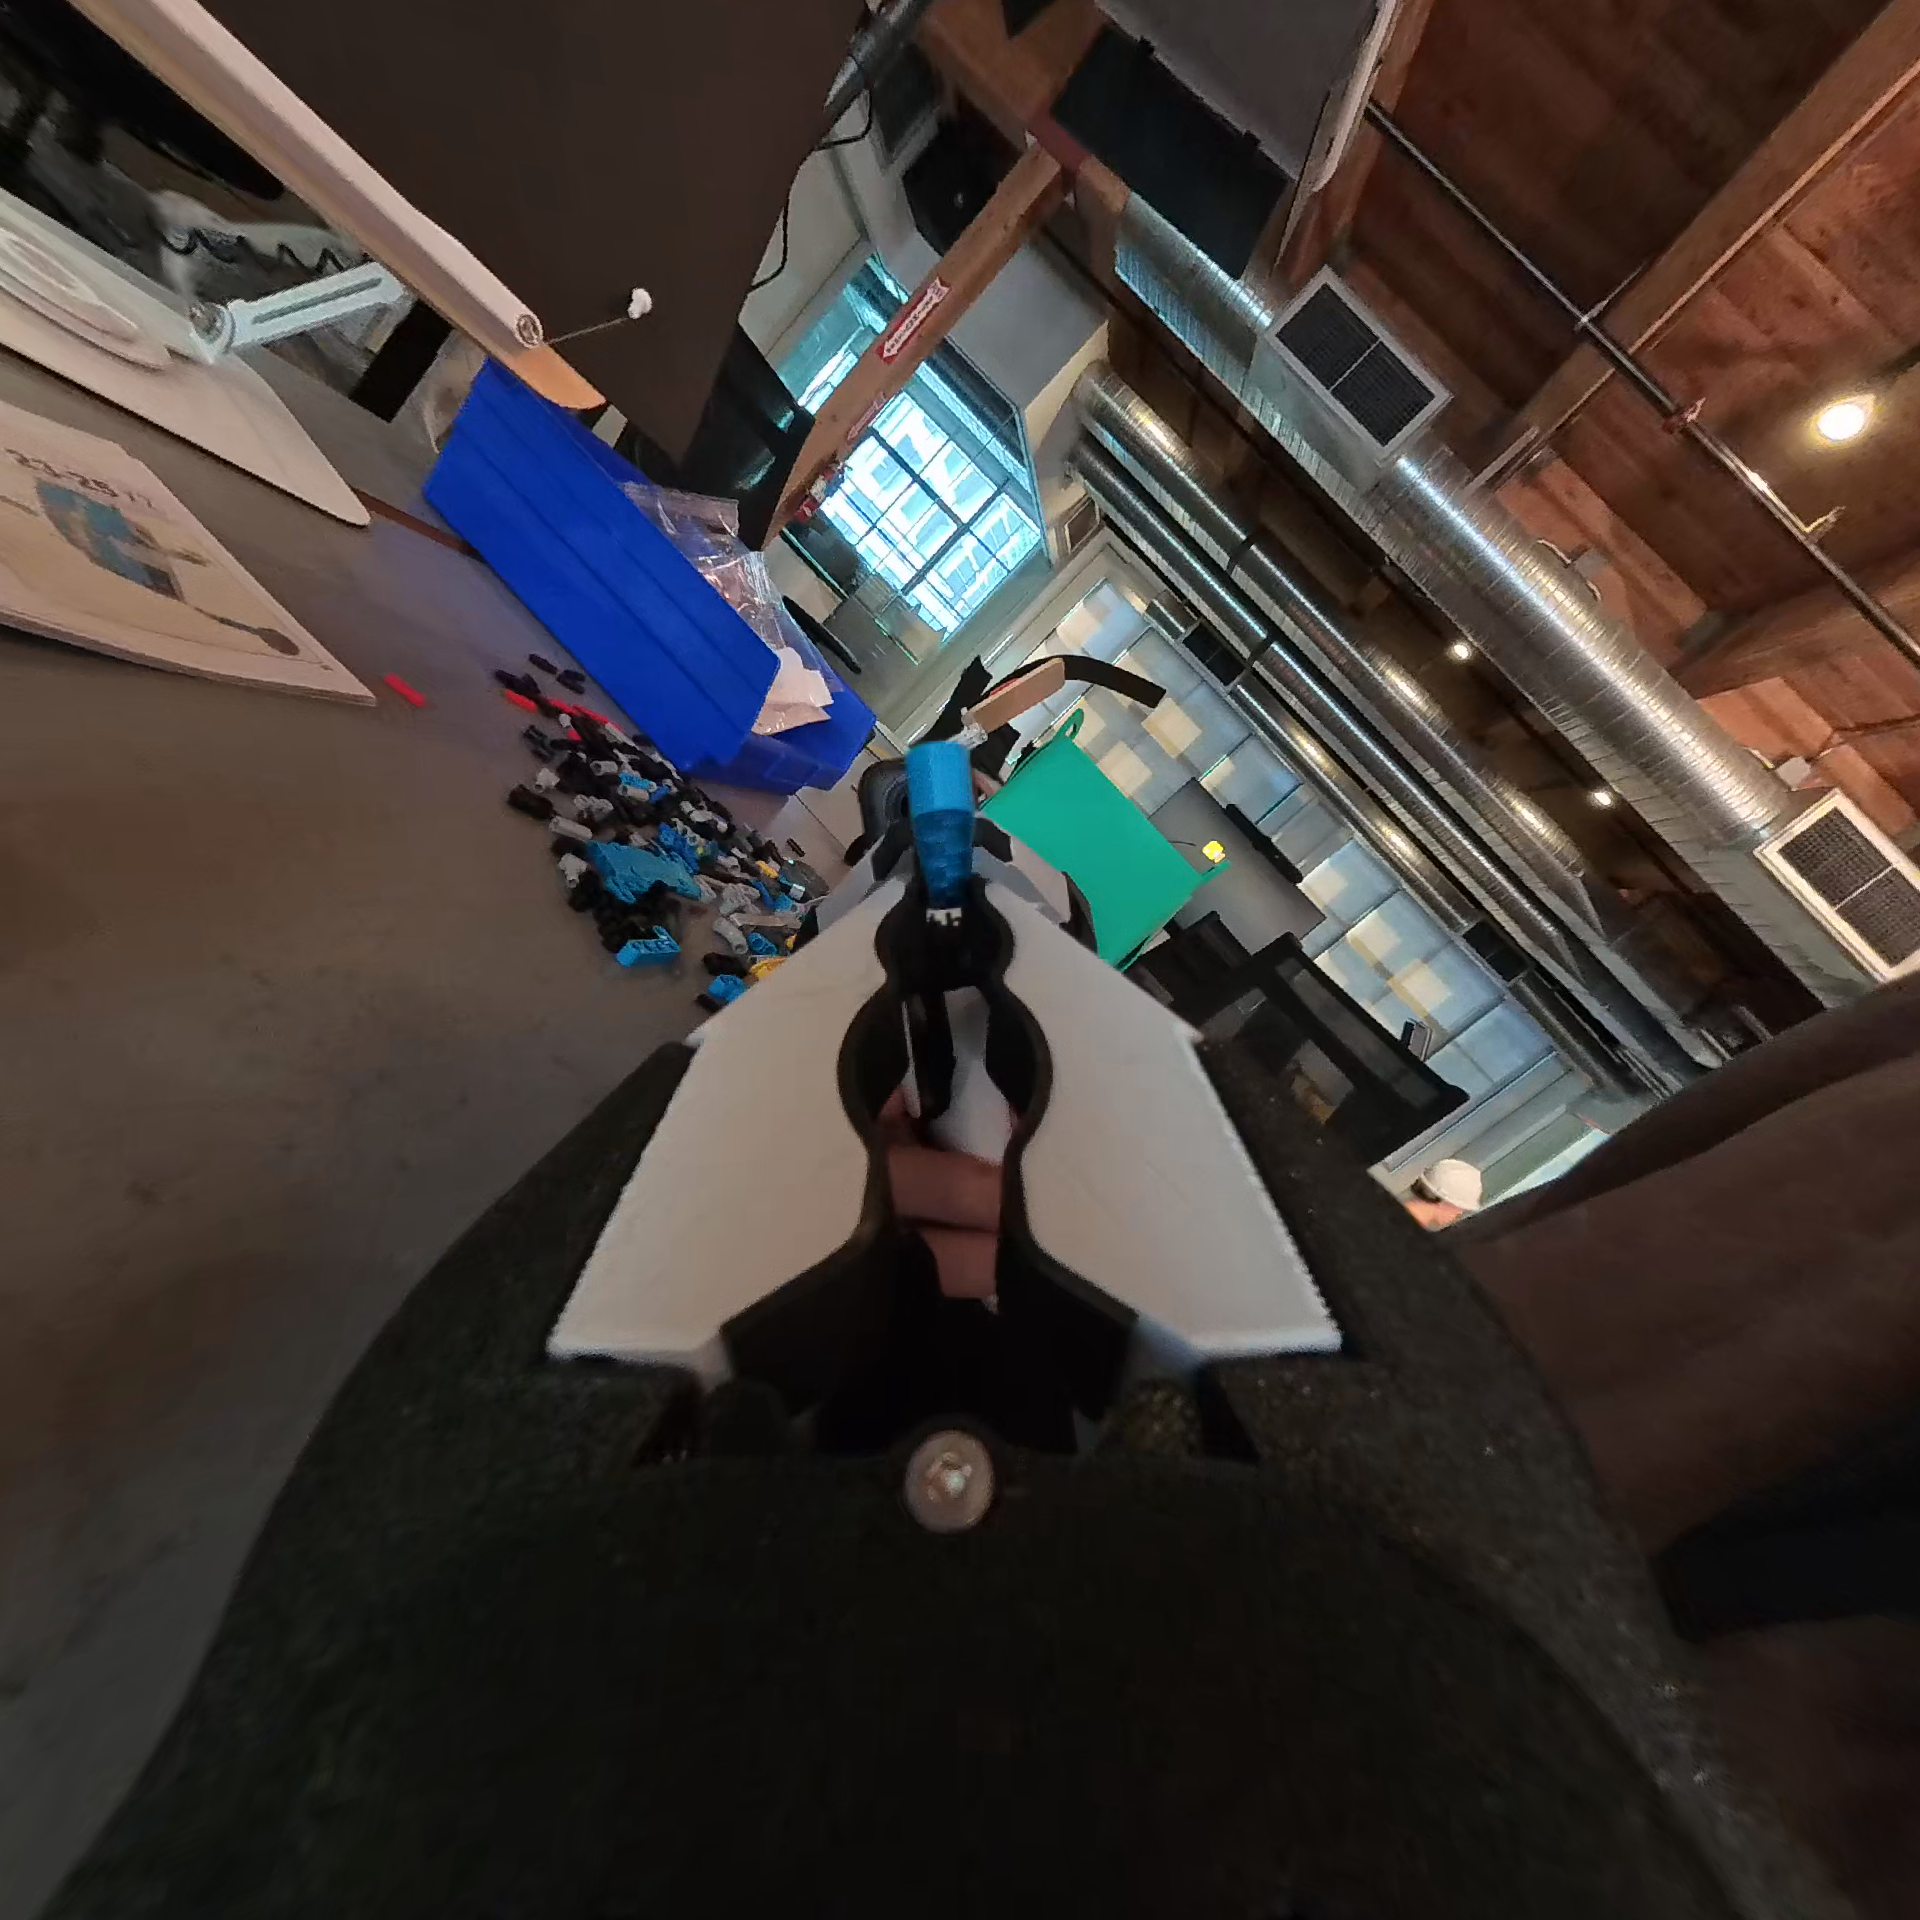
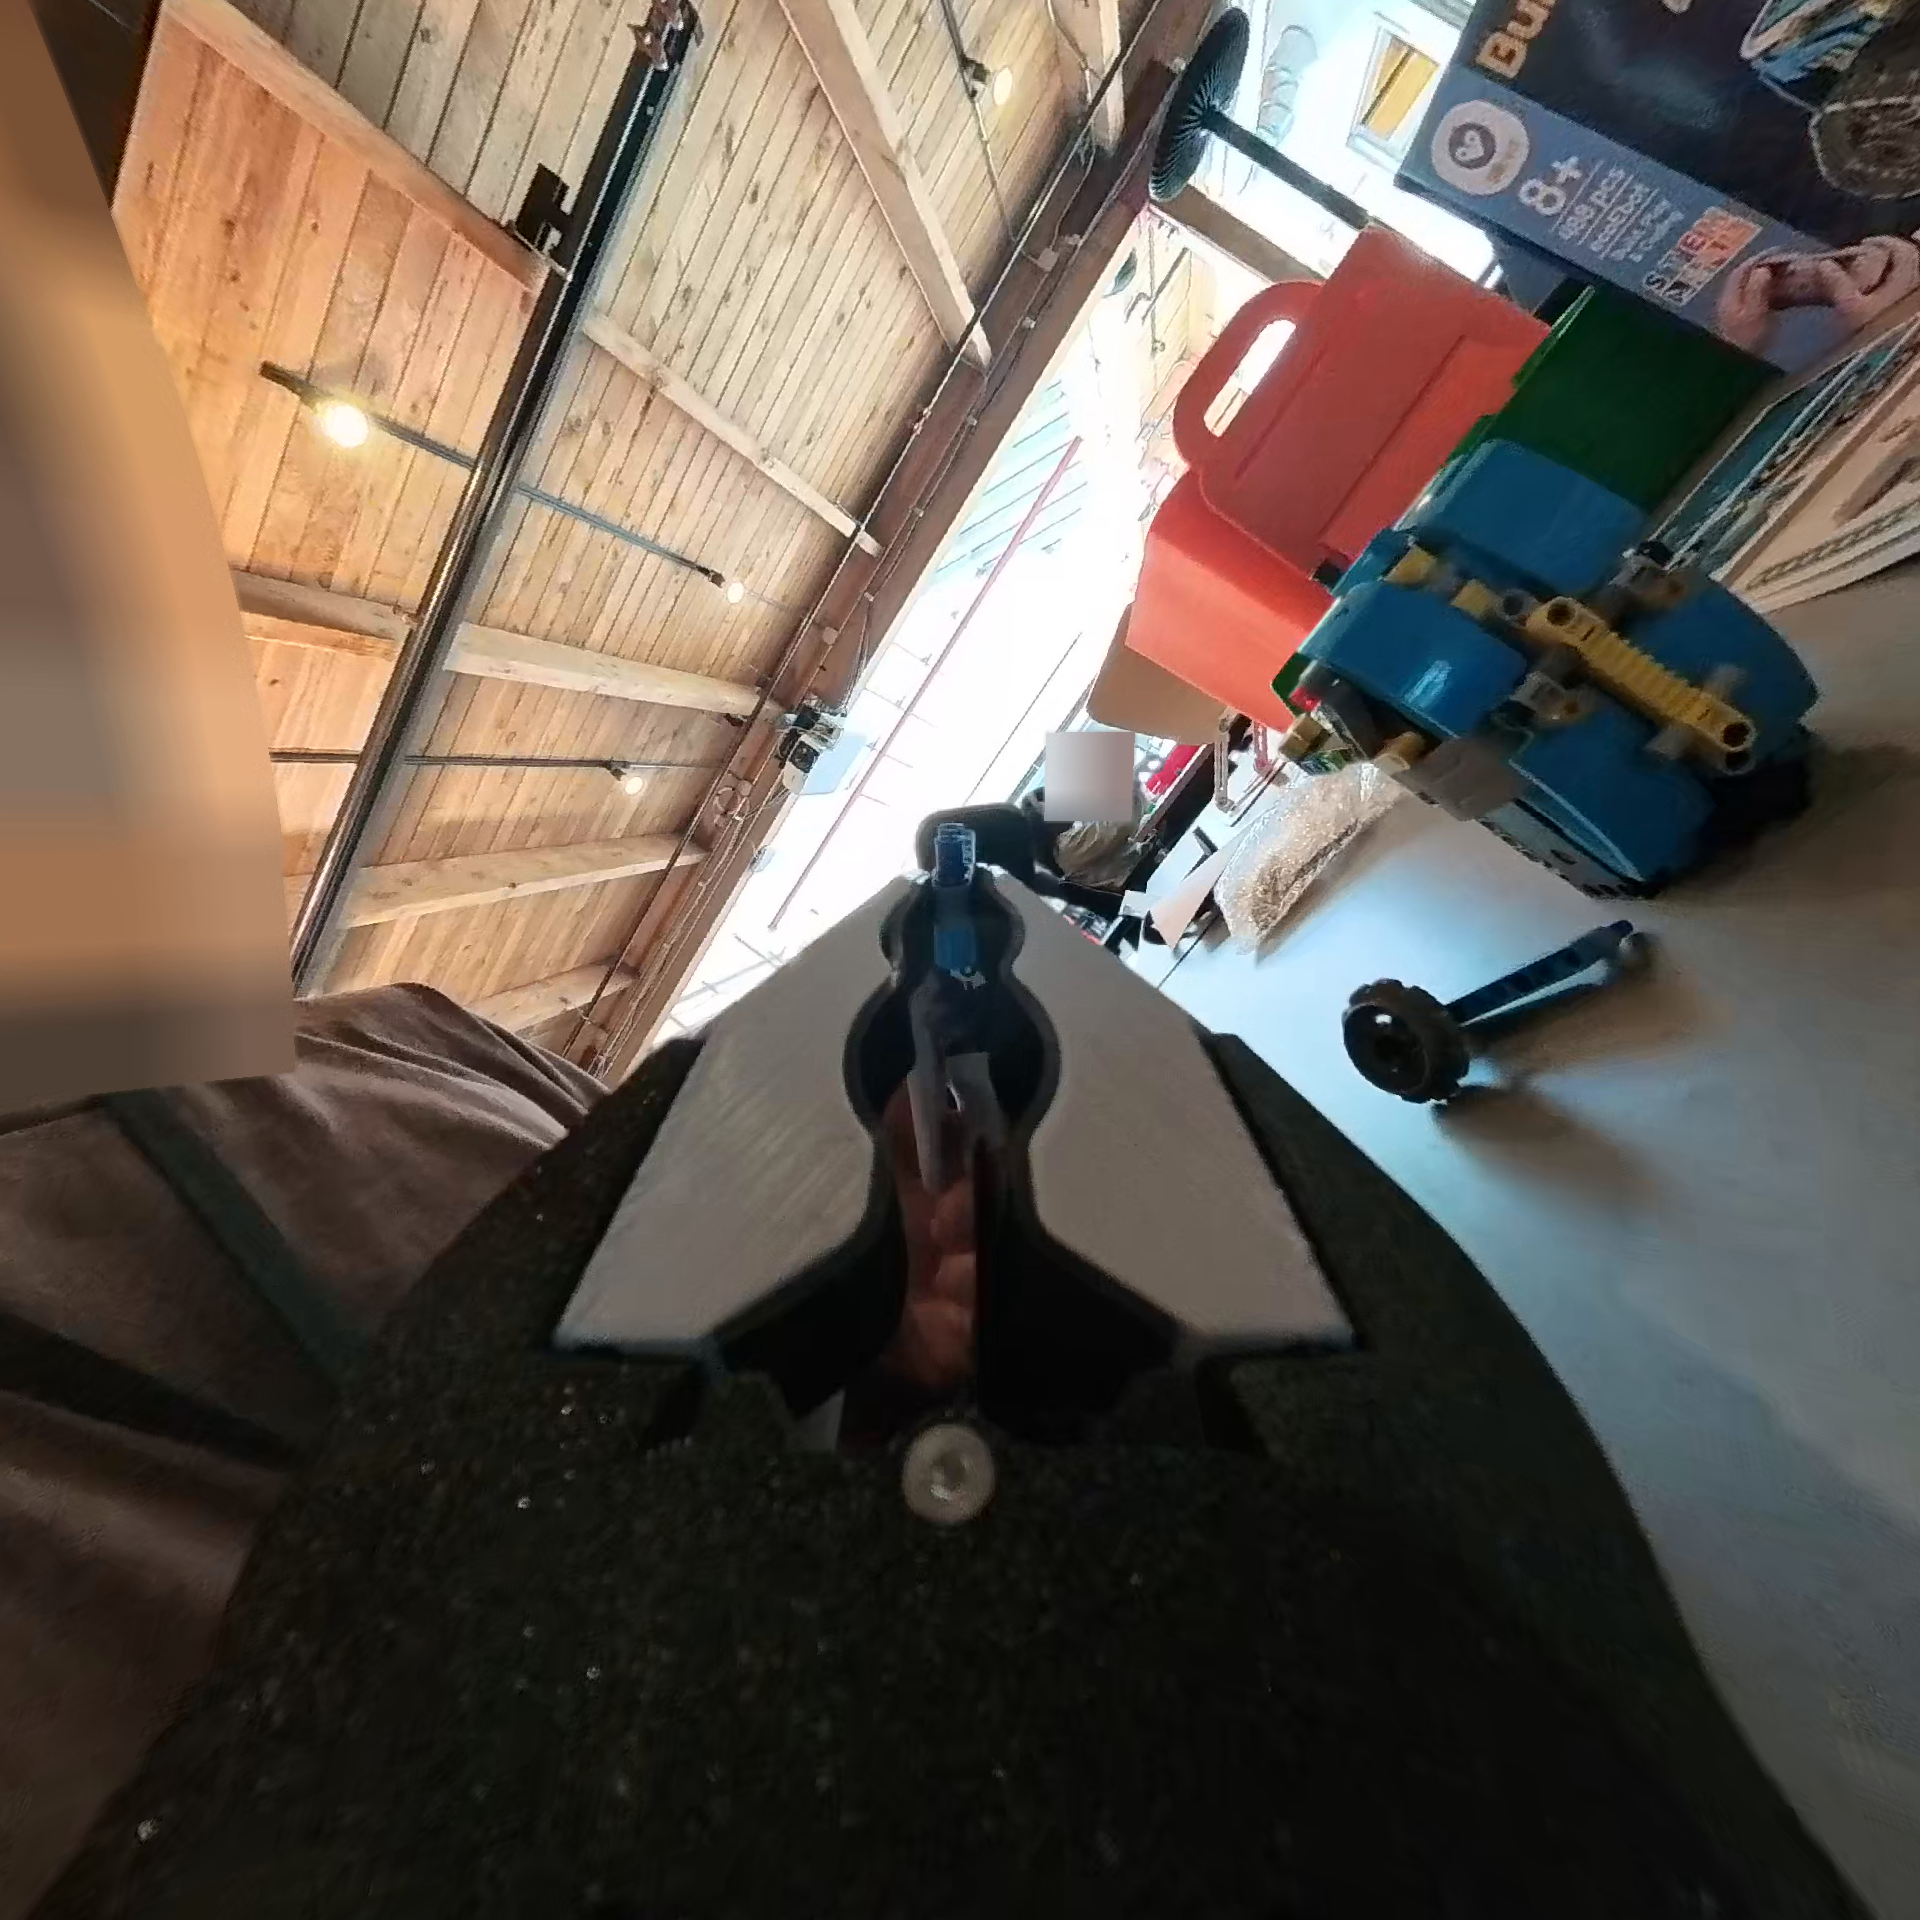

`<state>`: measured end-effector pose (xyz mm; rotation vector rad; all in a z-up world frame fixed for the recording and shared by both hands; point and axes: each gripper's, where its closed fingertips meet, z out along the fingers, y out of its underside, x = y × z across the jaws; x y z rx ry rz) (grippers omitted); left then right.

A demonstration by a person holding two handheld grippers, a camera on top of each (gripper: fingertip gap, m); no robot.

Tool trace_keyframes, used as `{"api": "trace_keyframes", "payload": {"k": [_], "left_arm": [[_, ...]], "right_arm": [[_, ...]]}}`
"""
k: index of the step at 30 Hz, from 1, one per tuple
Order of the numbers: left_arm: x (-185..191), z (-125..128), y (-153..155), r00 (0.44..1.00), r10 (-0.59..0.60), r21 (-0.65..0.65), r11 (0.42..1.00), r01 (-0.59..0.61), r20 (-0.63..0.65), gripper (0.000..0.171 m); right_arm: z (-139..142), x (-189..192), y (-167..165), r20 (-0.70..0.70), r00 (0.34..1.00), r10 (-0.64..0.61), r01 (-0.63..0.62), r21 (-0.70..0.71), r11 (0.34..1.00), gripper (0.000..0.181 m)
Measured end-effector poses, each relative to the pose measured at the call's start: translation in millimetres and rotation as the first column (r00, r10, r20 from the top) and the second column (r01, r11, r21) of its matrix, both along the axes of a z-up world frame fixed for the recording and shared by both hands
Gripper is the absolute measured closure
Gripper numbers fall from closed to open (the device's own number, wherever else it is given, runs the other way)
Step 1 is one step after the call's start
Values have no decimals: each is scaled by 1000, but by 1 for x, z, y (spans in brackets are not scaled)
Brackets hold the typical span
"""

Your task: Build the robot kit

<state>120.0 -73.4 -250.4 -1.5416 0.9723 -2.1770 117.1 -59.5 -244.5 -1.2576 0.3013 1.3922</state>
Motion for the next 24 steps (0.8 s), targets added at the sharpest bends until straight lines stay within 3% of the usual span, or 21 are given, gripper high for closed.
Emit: {"api": "trace_keyframes", "payload": {"k": [3, 12, 24], "left_arm": [[0, -5, 0, 1000, 4, 43, 999, -3, -22, 164], [2, -16, 13, 996, 46, 29, 999, -44, -72, 164], [5, -19, 16, 994, 77, 45, 996, -74, -77, 165]], "right_arm": [[-3, 0, 1, -8, 1000, 1, -2, -10, 1000, 176], [-14, 5, 15, -212, 977, 6, -14, -35, 999, 179], [-18, 11, 19, -208, 978, -23, 15, -42, 999, 179]]}}
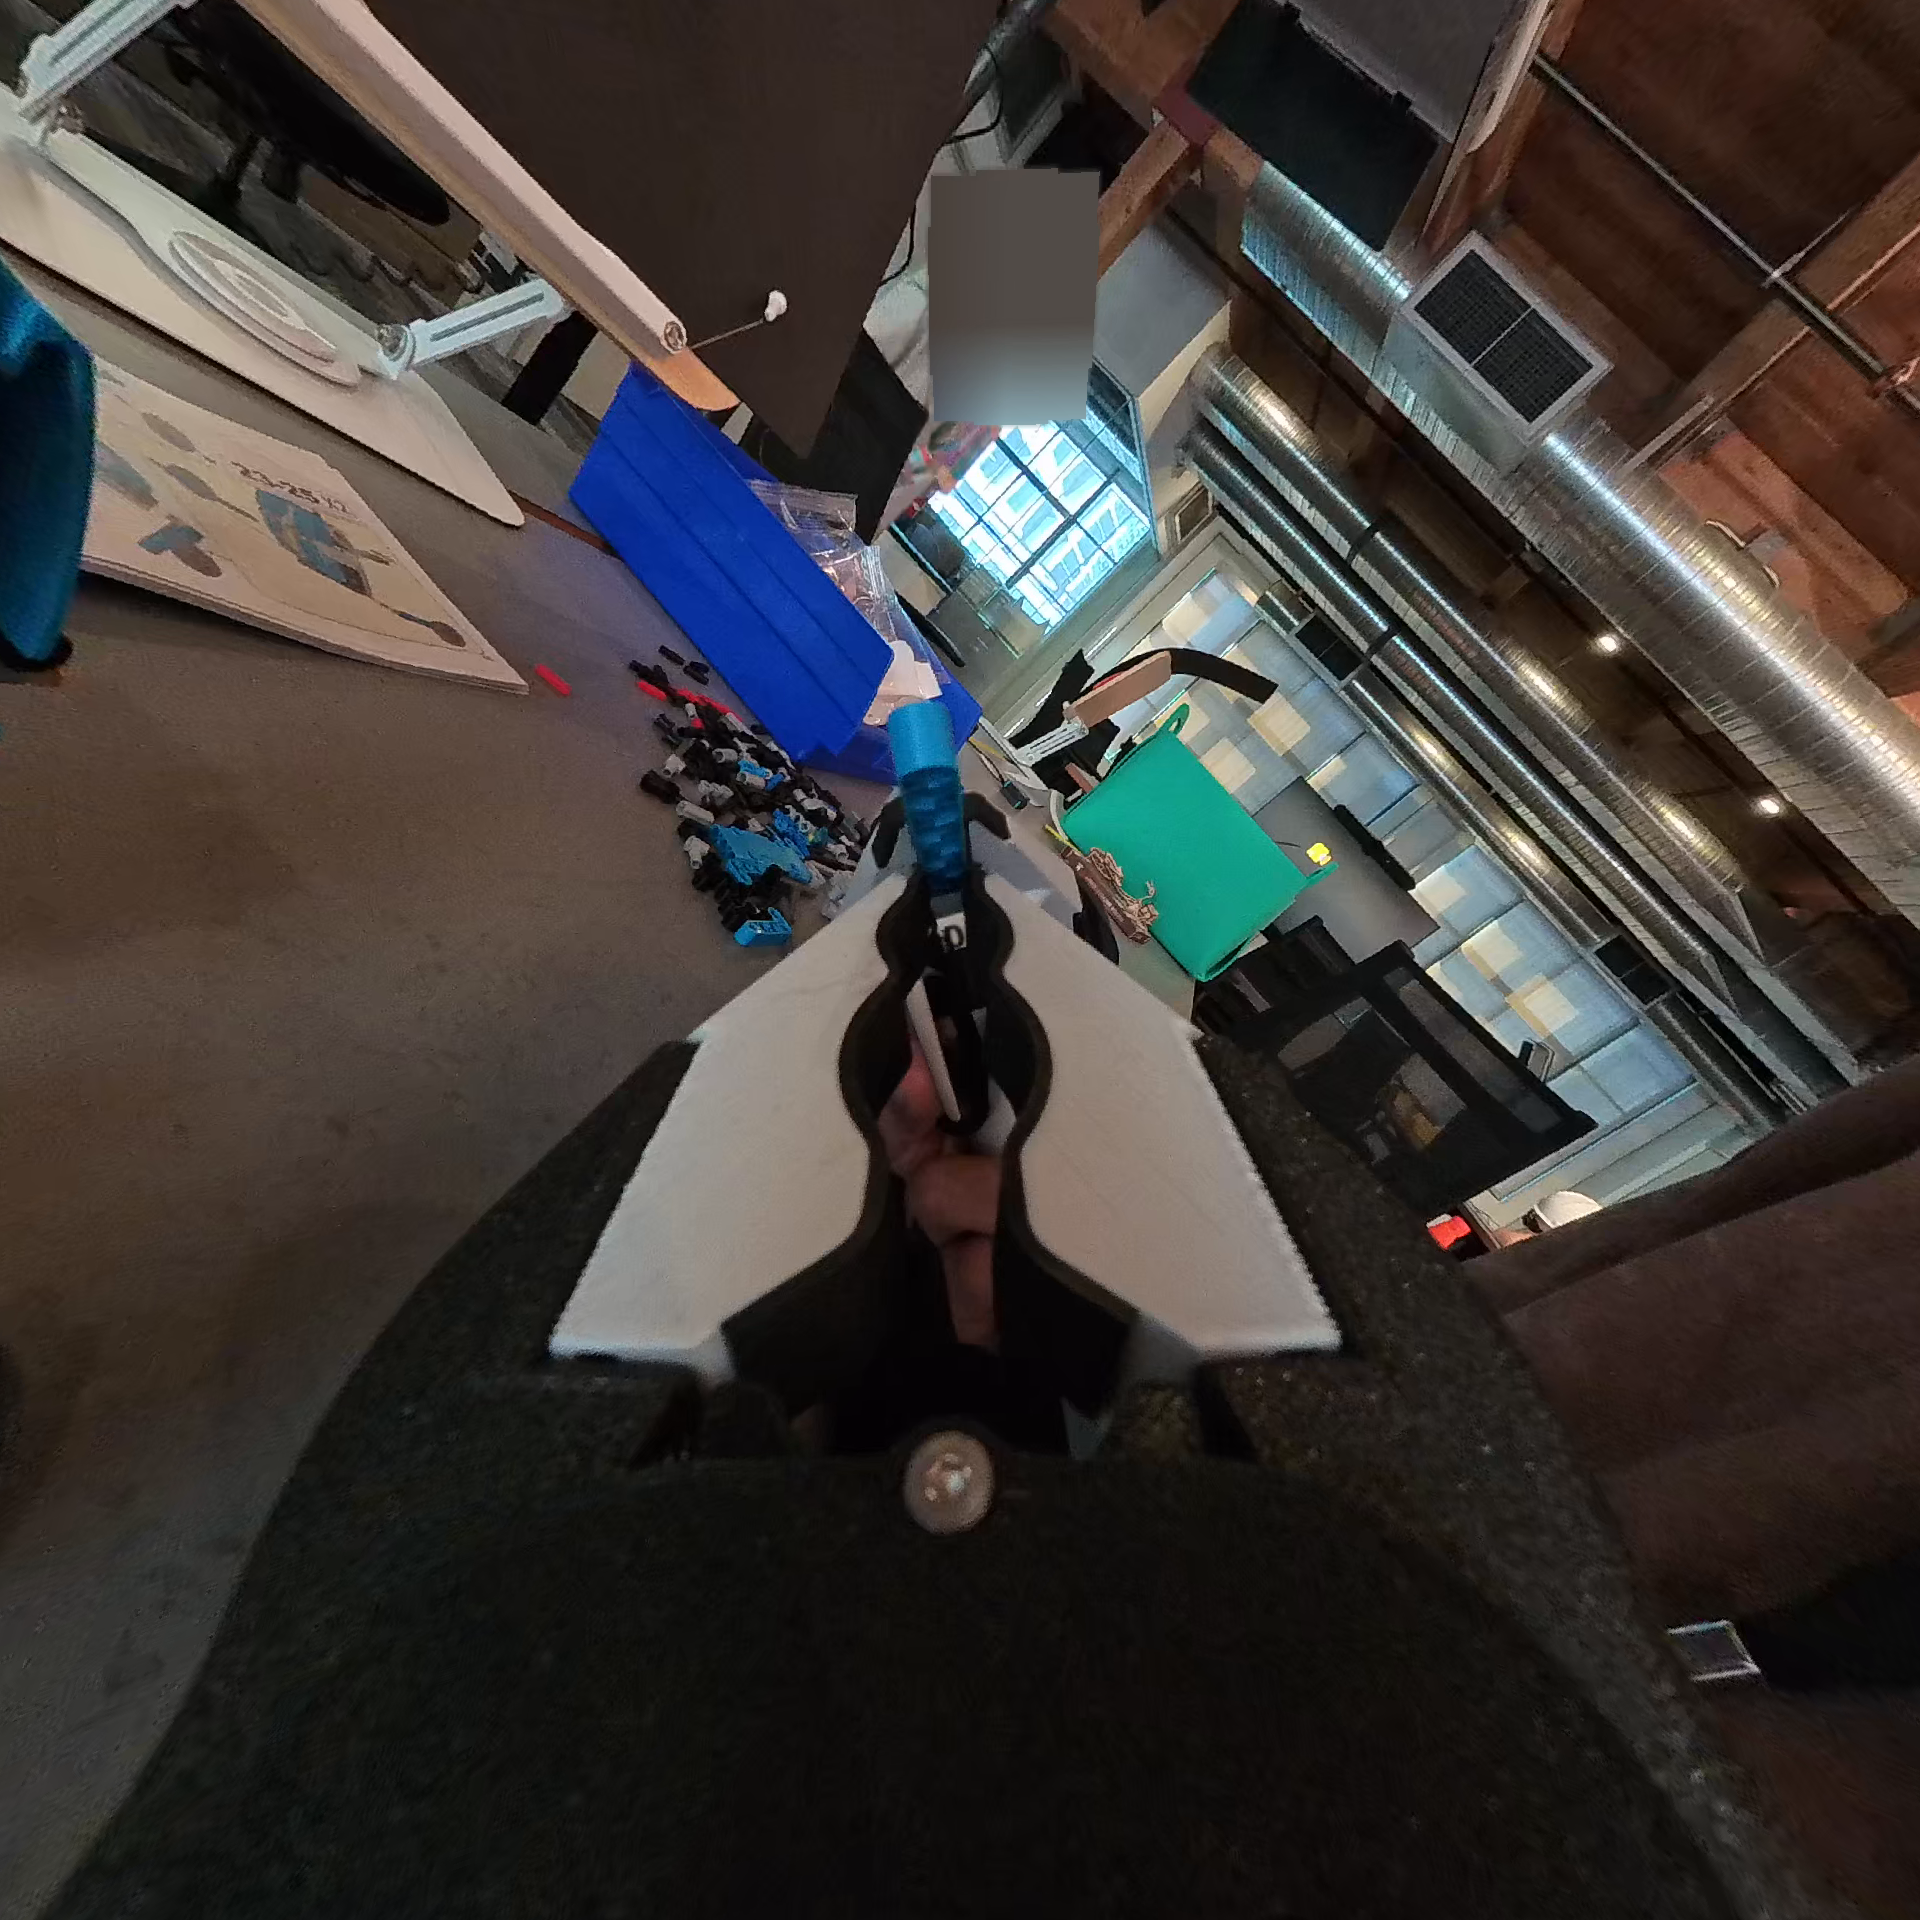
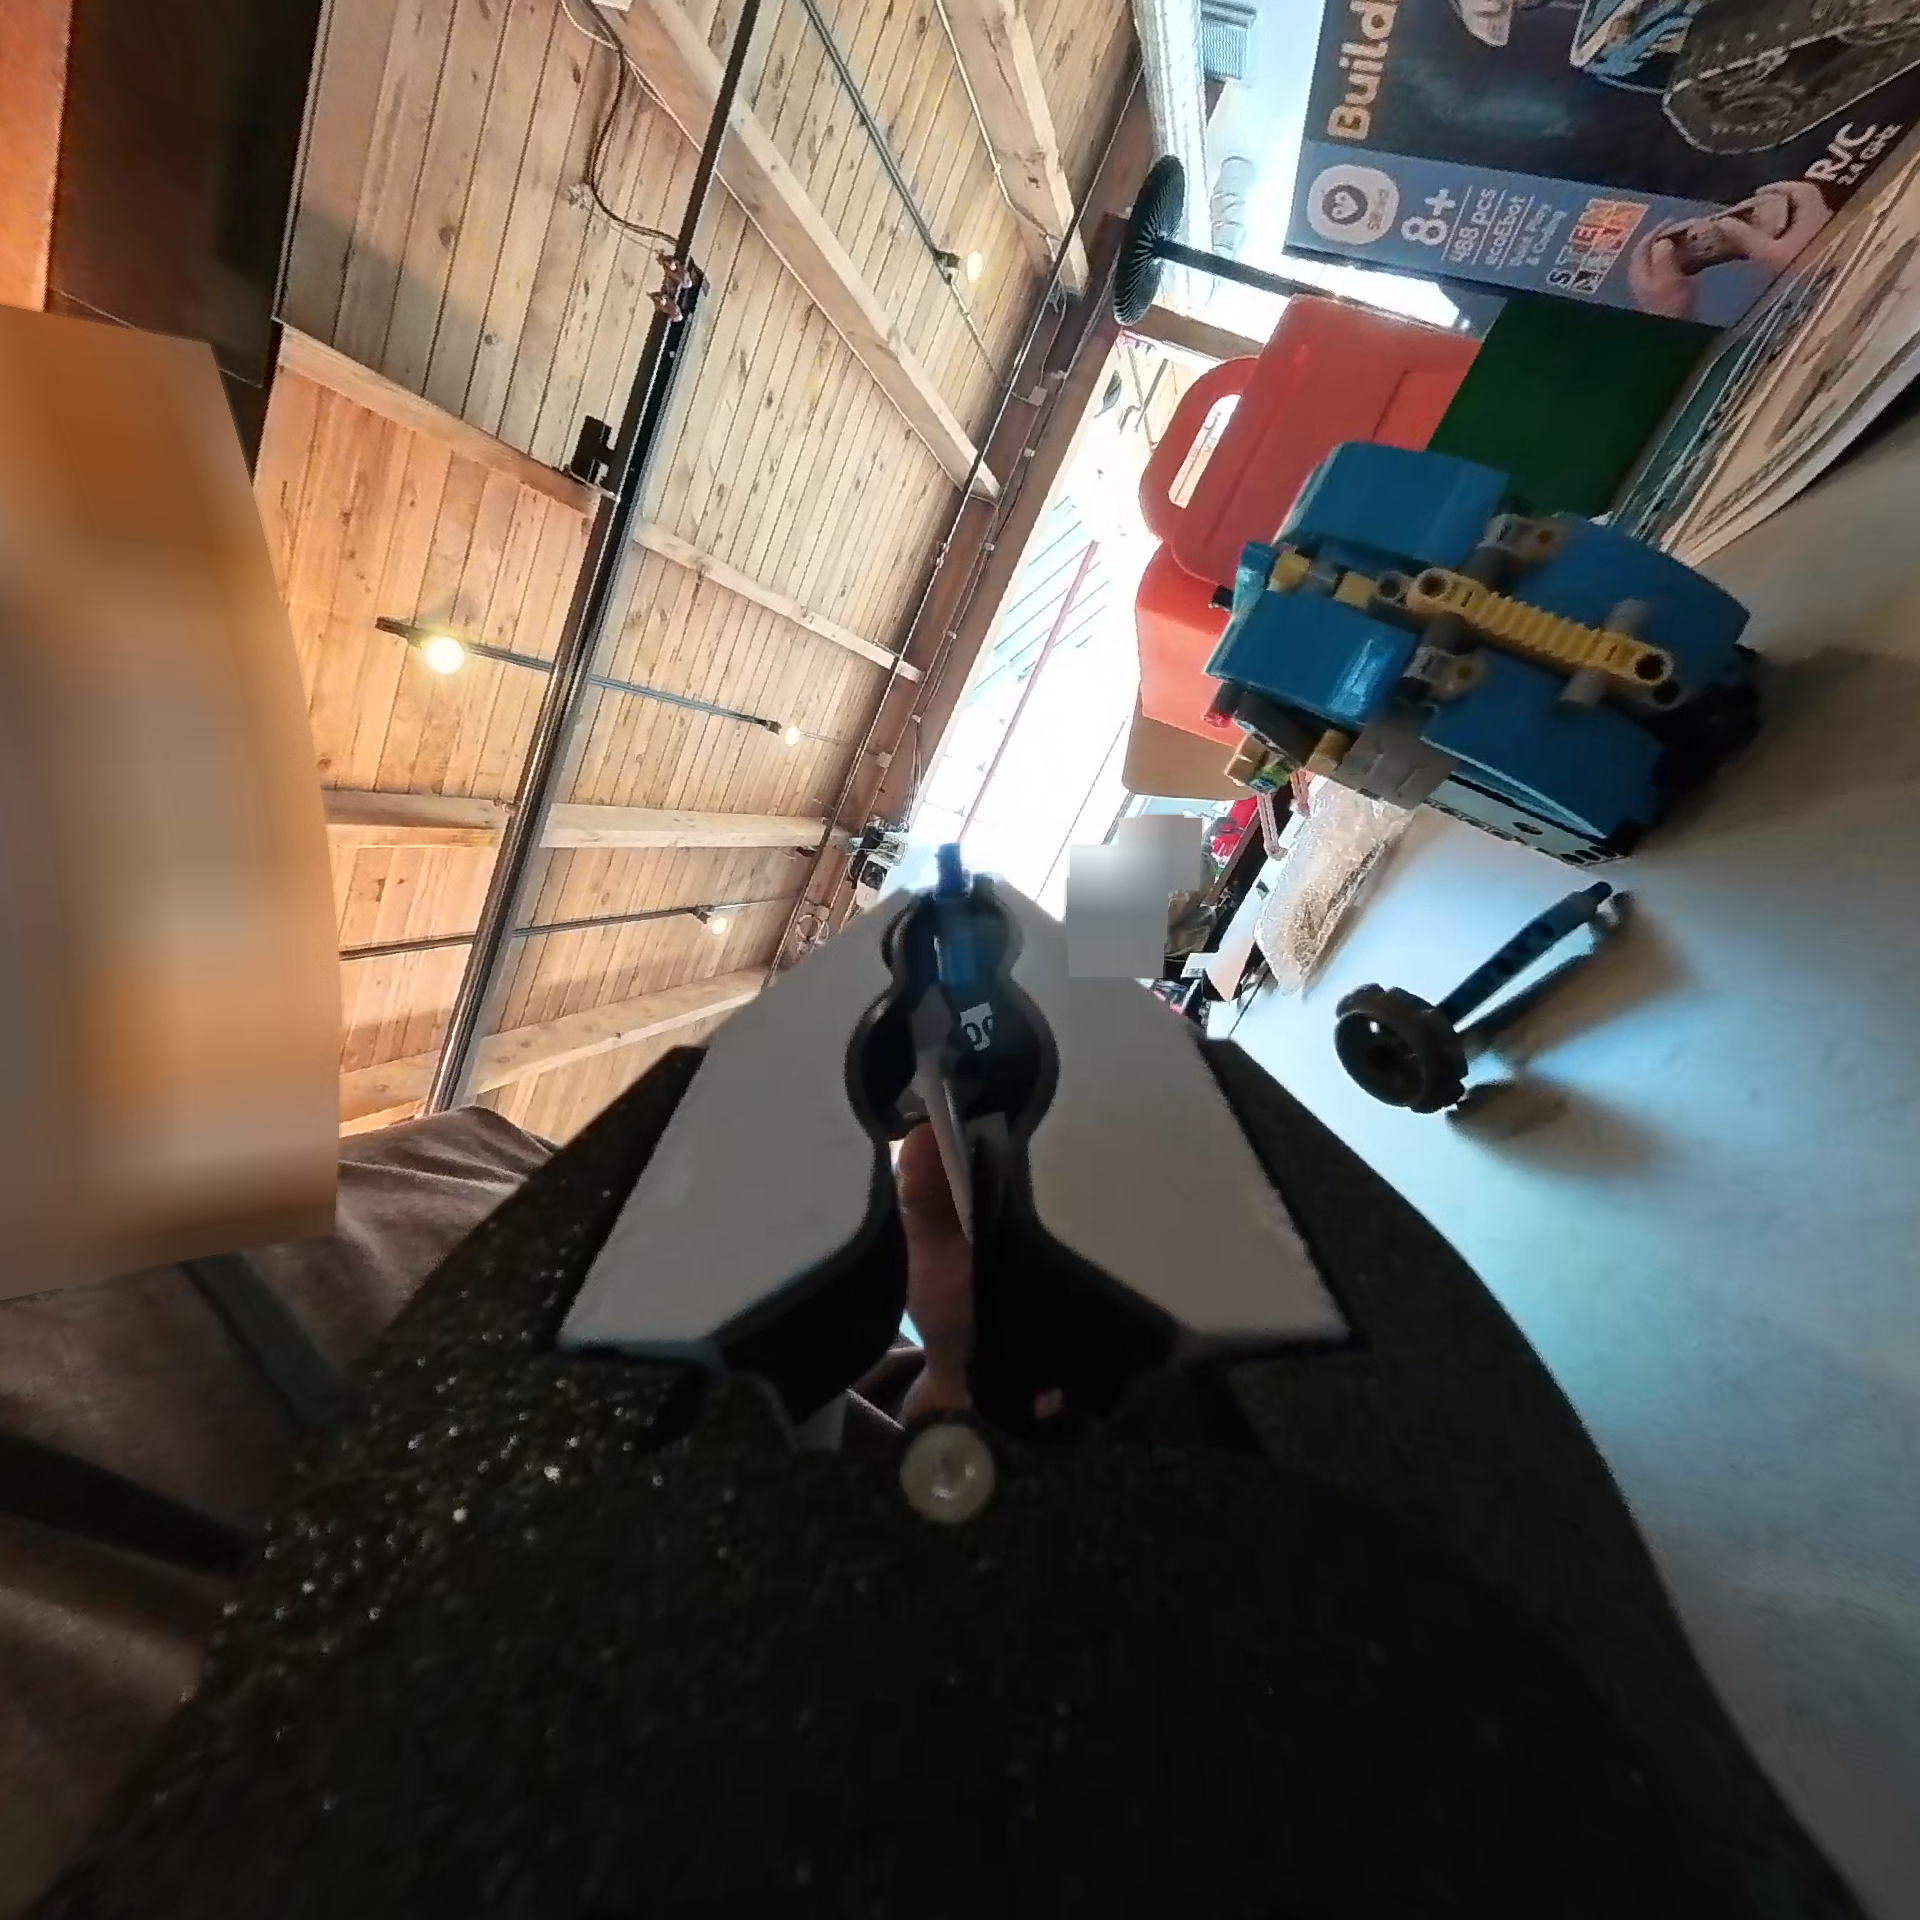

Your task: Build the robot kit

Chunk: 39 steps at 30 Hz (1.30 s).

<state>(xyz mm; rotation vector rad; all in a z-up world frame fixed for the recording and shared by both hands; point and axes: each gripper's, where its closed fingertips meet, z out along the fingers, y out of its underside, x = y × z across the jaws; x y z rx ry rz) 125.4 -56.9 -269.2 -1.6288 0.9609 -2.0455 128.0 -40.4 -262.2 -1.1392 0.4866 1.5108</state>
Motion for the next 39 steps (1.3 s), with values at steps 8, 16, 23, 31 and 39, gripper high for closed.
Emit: {"api": "trace_keyframes", "payload": {"k": [8, 16, 23, 31, 39], "left_arm": [[-22, 0, 2, 1000, -15, -16, 1000, 14, -1, 171], [8, 27, -14, 988, -74, -15, 997, 76, 137, 128], [11, 15, -7, 988, -19, -76, 997, 31, 154, 165], [15, 9, -14, 993, -42, -51, 998, 48, 107, 164], [20, -2, -5, 988, 155, 292, 944, -152, 12, 165]], "right_arm": [[24, 88, -37, 104, 962, -253, 247, 64, 967, 175], [26, 29, -25, 269, 956, -115, 106, 49, 993, 175], [8, 12, -21, 178, 980, -86, 84, 18, 996, 176], [7, 19, -21, 73, 996, -60, 58, 31, 998, 178], [-18, 30, -18, 762, 638, -112, 309, -120, 943, 161]]}}
